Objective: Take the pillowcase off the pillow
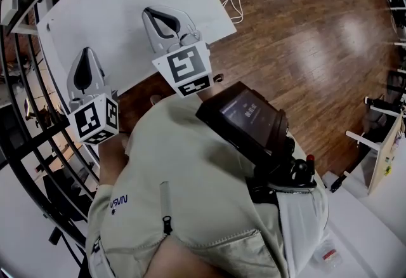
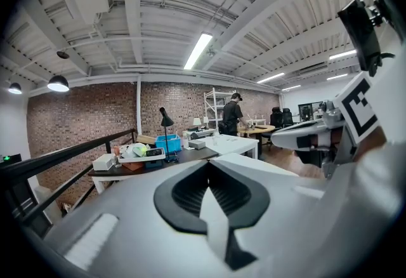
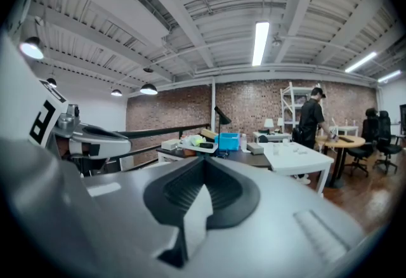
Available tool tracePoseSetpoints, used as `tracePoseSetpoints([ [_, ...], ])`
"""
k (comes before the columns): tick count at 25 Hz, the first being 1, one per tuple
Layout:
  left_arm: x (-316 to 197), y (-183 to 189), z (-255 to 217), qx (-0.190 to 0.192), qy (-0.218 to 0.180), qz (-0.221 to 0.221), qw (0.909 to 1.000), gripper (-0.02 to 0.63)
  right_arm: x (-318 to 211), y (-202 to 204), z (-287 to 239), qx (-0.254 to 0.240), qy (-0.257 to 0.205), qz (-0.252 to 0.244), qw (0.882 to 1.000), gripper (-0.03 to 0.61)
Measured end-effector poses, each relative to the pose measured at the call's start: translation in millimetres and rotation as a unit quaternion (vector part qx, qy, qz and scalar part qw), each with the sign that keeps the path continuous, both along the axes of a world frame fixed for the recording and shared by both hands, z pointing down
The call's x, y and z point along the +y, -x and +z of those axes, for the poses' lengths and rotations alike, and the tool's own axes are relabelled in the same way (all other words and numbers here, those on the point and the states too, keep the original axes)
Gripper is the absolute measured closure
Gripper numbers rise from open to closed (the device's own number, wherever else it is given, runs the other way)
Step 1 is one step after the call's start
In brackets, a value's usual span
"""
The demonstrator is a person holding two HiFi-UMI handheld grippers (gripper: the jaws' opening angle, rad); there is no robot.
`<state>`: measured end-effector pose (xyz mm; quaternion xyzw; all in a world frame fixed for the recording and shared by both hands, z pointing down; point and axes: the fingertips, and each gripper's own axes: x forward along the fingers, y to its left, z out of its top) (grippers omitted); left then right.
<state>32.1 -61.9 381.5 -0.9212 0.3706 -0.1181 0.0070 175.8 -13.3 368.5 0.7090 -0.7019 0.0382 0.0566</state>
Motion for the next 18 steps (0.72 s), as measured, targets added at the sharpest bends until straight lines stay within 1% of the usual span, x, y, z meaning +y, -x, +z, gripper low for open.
tracePoseSetpoints([
  [5, -3.2, -0.2, -0.2, 0.002, -0.003, -0.004, 1.0000, 0.611, 0.3, -6.1, -1.0, 0.005, -0.011, 0.012, 1.000, 0.577],
  [12, -4.3, -2.5, 0.7, 0.004, -0.006, -0.012, 0.9999, 0.611, 0.9, -14.0, 10.3, -0.004, 0.004, 0.012, 1.000, 0.577],
  [18, -7.8, -1.4, -0.2, 0.005, -0.010, -0.010, 0.9999, 0.611, -4.4, -18.8, 12.0, -0.002, 0.005, 0.019, 1.000, 0.577],
])
